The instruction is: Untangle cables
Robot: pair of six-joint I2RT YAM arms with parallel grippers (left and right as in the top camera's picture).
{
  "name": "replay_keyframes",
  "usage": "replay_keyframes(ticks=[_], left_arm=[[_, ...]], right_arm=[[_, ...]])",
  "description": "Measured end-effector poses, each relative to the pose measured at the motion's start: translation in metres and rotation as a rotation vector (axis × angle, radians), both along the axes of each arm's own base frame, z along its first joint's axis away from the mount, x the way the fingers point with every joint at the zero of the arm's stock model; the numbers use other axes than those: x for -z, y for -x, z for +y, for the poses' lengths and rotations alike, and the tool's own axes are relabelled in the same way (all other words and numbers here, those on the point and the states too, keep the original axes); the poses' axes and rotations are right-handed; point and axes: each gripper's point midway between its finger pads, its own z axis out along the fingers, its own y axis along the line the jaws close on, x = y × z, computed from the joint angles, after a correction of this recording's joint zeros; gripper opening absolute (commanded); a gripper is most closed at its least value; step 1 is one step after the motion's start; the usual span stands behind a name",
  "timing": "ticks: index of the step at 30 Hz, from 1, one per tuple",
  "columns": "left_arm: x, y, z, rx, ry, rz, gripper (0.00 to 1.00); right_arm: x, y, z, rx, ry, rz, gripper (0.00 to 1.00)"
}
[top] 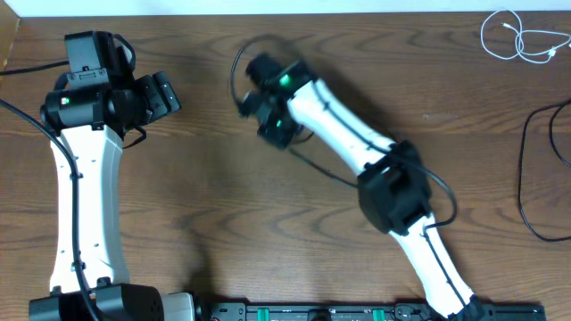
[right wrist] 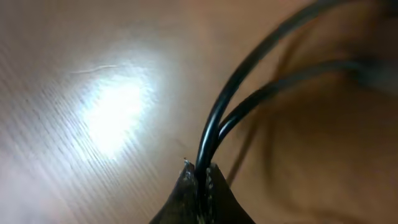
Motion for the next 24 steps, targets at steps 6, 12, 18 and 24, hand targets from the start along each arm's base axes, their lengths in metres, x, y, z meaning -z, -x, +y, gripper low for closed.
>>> replay_keyframes(ticks=[6, 12, 18, 24], left_arm=[[0.0, 0.0, 0.0, 0.0, 0.0, 0.0, 0.89], [0.0, 0.0, 0.0, 0.0, 0.0, 0.0, 0.89], [0.0, 0.0, 0.0, 0.0, 0.0, 0.0, 0.89], [0.0, 0.0, 0.0, 0.0, 0.0, 0.0, 0.89]], right_arm=[[-0.134, -0.069, -0.092, 0.26, -0.125, -0.221, 0.01], [-0.241, -0.095, -0.249, 0.598, -0.154, -0.449, 0.01], [-0.242, -0.088, -0.405, 0.92, -0.073, -0.448, 0.01], [-0.231, -0.07, -0.422, 0.963, -0.046, -0.374, 0.01]])
